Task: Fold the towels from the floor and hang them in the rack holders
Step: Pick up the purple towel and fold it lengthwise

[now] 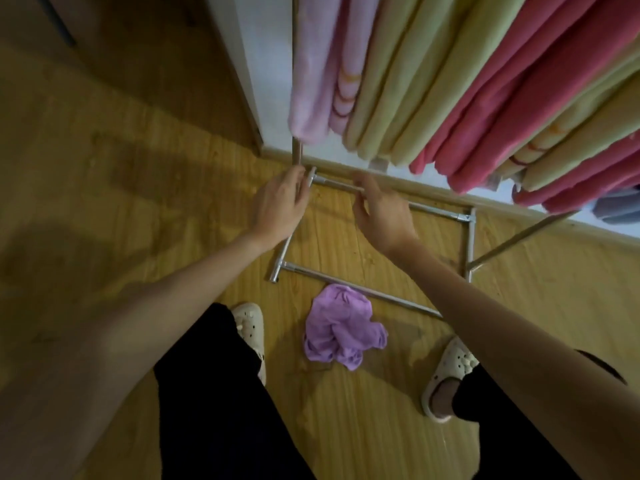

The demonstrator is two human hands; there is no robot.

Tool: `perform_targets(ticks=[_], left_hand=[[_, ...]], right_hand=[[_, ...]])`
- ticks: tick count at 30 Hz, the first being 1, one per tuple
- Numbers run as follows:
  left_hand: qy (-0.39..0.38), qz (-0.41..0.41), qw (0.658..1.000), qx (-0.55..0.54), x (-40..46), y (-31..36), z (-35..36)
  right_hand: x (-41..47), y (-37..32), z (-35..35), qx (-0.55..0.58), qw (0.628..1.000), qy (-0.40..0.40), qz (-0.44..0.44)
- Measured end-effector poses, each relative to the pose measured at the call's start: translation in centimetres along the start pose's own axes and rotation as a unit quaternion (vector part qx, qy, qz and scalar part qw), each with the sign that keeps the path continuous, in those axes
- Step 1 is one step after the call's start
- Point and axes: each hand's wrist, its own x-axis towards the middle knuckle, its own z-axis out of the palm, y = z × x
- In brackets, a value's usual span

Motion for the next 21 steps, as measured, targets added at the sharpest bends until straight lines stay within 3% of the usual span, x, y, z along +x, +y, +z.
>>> perform_targets(ticks=[4,9,14,18,21], left_hand=[[-0.12,-0.109,0.985,0.056,-5.7,-2.8,5.7],[-0.283,-0.19,0.935,0.099,-11.7,-5.1,12.6],[-0.403,-0.2,0.888,0.101,-16.0,-7.1,19.3],[-0.447,-0.197,0.868,0.086,-17.4,-8.4,23.9],[-0.464,-0.187,0.862,0.081,-17.3,-9.4,26.7]], right_hand=[[-6.8,5.8,5.7,0.007,0.984,-0.166,0.064],[-14.8,11.9,11.7,0.007,0.931,-0.317,0.179],[-20.3,15.9,16.3,0.006,0.882,-0.391,0.262],[-22.0,17.9,19.5,0.011,0.85,-0.453,0.269],[-22.1,18.7,21.5,0.006,0.845,-0.456,0.278]])
